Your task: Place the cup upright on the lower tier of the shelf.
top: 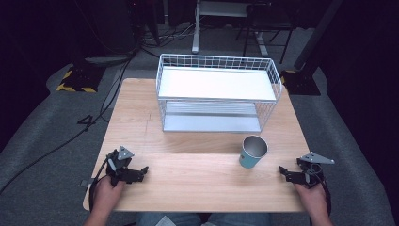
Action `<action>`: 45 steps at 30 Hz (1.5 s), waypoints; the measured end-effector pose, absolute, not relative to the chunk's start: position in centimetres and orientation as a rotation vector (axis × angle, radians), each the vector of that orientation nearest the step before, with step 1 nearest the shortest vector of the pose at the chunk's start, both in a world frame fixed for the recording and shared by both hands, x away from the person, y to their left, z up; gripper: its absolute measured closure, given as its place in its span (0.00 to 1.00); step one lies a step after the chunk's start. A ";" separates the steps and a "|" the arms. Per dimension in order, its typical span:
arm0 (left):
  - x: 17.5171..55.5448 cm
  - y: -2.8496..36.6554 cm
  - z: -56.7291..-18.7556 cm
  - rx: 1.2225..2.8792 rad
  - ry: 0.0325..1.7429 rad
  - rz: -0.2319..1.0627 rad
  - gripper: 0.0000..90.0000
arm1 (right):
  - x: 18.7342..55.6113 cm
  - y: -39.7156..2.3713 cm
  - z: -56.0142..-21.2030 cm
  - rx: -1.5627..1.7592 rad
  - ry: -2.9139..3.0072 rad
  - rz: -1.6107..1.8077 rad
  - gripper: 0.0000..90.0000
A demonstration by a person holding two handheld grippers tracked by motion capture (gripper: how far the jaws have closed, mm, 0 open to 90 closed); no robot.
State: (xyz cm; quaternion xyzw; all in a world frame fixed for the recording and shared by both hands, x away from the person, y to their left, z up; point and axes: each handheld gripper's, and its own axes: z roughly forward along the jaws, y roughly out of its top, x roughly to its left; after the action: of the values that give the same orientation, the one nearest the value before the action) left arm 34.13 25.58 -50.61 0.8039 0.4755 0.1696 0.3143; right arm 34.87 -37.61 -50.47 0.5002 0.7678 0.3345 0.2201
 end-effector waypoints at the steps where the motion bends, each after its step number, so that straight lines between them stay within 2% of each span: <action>1: 34.1 25.6 -50.6 2.121 1.250 0.446 0.00 | 34.9 -37.6 -50.5 1.383 2.123 0.925 0.14; 24: 34.1 25.6 -50.6 2.119 1.255 0.447 0.00 | 34.7 -37.6 -50.1 1.395 2.129 0.930 0.17; 45: 34.1 25.6 -50.6 2.119 1.255 0.447 0.00 | 32.1 -35.4 -46.0 1.299 2.121 1.120 0.17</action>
State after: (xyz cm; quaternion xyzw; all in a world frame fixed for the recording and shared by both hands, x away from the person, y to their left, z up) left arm 34.14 25.58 -50.60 0.8039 0.4759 0.1695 0.3139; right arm 32.08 -35.42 -46.03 0.4660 0.7611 0.4018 0.2054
